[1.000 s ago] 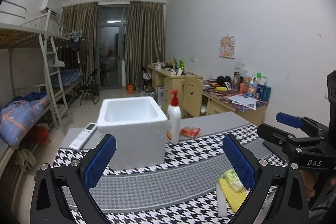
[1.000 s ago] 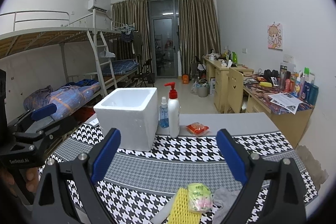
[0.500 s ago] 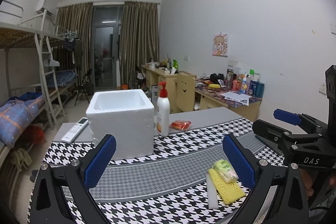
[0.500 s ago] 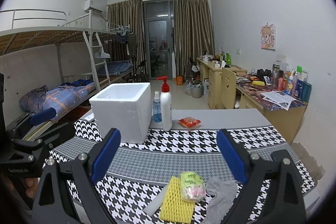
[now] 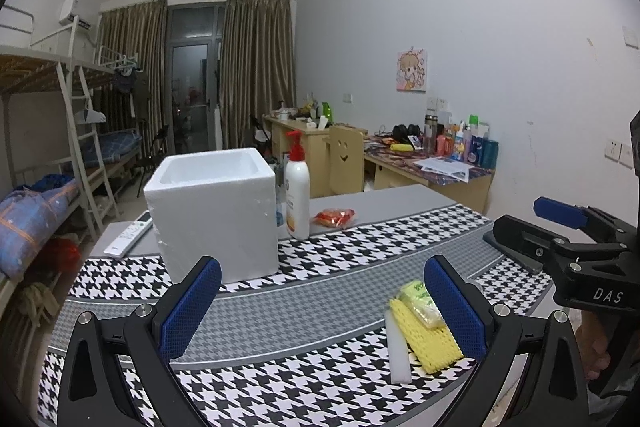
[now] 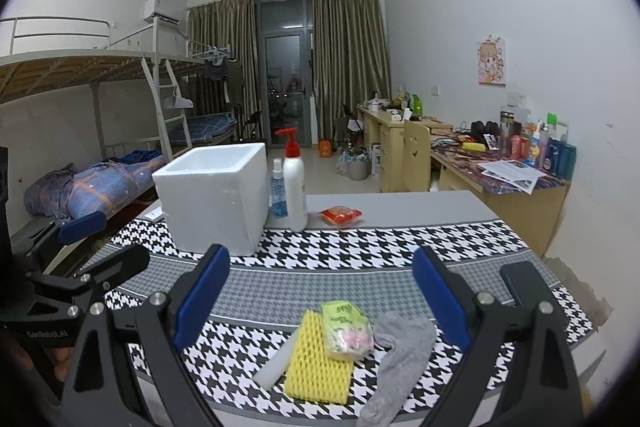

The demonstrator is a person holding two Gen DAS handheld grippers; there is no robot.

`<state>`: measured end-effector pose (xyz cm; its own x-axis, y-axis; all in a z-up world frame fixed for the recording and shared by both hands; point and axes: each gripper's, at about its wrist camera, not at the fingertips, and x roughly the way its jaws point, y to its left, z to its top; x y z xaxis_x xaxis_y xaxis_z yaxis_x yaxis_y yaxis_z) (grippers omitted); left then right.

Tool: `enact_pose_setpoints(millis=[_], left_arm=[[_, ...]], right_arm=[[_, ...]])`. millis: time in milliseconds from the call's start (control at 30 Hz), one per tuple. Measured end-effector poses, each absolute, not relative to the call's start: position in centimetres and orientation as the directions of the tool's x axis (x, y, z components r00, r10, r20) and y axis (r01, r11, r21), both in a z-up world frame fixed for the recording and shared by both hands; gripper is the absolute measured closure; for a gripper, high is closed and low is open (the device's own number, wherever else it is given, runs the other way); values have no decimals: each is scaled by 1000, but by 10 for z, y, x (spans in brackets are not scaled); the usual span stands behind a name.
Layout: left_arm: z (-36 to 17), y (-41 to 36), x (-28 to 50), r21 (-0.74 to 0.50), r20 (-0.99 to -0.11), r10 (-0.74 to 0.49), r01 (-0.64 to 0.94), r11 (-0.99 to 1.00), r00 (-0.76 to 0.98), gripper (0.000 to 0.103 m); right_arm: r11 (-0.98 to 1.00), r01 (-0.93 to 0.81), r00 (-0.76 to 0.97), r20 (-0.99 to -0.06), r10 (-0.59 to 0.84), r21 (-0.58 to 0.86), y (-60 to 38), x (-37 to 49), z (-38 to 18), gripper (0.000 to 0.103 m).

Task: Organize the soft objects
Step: 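Move both open tools toward the white foam tube and grey sock, then grasp the white foam tube with the left tool while the right tool grasps the grey sock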

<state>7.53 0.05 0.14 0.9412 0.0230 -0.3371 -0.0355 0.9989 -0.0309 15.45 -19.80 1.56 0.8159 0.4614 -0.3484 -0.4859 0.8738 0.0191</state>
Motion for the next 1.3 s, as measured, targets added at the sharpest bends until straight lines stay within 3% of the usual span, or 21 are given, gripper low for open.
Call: enact_pose_setpoints(millis=[533, 1300], left_arm=[[-22, -6, 90, -30, -397, -5, -7, 1000, 918, 1], [-76, -33, 125, 23, -588, -38, 64, 998, 808, 1]], right_arm=[[904, -426, 828, -383, 409, 44, -219, 161, -5, 8], [940, -336, 823, -465, 325, 64, -242, 176, -39, 8]])
